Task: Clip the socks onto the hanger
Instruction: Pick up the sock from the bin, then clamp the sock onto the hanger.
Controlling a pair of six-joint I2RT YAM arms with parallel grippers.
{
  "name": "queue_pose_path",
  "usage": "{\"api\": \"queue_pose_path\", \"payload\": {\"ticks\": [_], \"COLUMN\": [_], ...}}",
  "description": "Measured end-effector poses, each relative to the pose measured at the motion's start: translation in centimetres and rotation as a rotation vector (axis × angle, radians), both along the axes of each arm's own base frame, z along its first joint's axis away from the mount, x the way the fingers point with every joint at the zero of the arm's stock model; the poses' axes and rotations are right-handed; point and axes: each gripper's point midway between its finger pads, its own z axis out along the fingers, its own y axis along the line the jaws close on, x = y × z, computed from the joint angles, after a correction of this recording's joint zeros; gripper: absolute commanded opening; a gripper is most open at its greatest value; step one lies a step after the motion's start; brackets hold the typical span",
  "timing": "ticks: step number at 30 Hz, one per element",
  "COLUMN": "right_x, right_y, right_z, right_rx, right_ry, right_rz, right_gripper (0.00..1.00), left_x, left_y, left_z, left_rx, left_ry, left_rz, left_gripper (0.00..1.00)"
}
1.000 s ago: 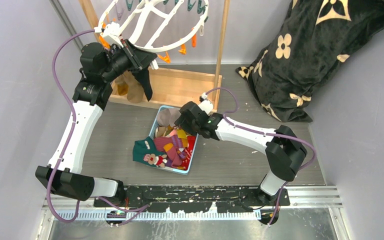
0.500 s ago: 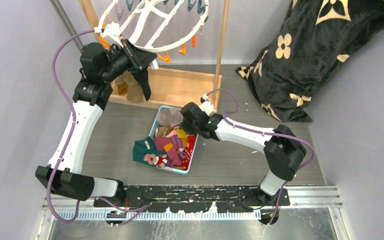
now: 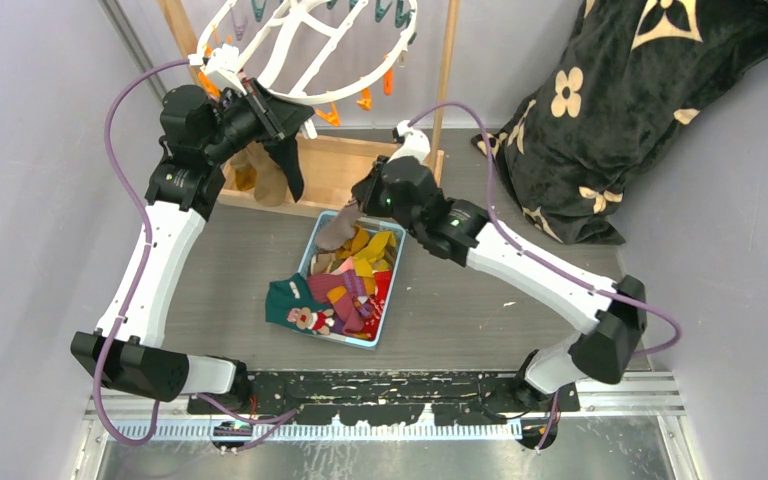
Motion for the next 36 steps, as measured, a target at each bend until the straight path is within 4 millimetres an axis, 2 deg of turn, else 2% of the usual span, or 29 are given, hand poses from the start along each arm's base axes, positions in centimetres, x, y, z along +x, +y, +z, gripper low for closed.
{"api": "queue_pose_path", "payload": {"ticks": [4,8,11,17,21,28,36], "right_x": [-1.5,-3.1,-3.9,-4.5,-4.4,-2.5,-0.4], "right_y": [-0.8,-1.1,-1.1,-0.9,-0.2,1.6,2.6], "right_z": [5.6,8.3,9.3,10.5,10.5,10.1,8.9], "right_rx": [-0.027,-0.086,-0.155,-0.251,-0.302,-0.342,-0.355], "right_ry": [-0.162,-0.276,-0.347,-0.447,-0.495,-0.523,-0.516], "right_rz": [0.11,0.238,0.327,0.434,0.486,0.538,0.547], "right_gripper": [0.01,0.01,0.01,0.01,0.01,0.01,0.01], "left_x": [0.0,0.0,0.0,0.0,0.1,0.5,0.6], "left_y": [0.0,0.0,0.0,0.0,0.1,0.5,0.3], "left_z": [0.0,0.0,0.0,0.0,0.0,-0.1,-0.1], "left_rx": [0.0,-0.001,-0.003,-0.006,-0.006,-0.004,-0.001], "left_ry": [0.0,0.0,0.002,0.006,0.007,0.009,0.007], "left_rz": [0.0,0.0,0.0,0.004,0.011,0.047,0.065], "left_gripper": [0.0,0.0,0.0,0.0,0.0,0.0,0.0]}}
